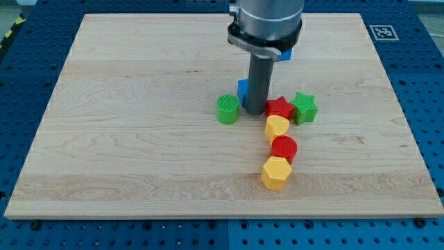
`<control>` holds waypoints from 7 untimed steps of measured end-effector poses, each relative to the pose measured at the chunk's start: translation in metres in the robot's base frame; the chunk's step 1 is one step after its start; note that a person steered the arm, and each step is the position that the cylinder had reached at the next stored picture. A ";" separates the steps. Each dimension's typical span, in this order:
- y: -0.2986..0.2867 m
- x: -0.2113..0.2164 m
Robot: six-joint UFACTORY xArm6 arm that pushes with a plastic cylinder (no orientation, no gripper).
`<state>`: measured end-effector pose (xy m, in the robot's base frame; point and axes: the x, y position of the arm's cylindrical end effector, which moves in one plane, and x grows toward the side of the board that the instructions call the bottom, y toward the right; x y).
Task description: Place the blue cube above the green circle
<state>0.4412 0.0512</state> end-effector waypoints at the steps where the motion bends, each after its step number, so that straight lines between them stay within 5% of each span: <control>1: 0.003 -0.005; 7: 0.011 -0.039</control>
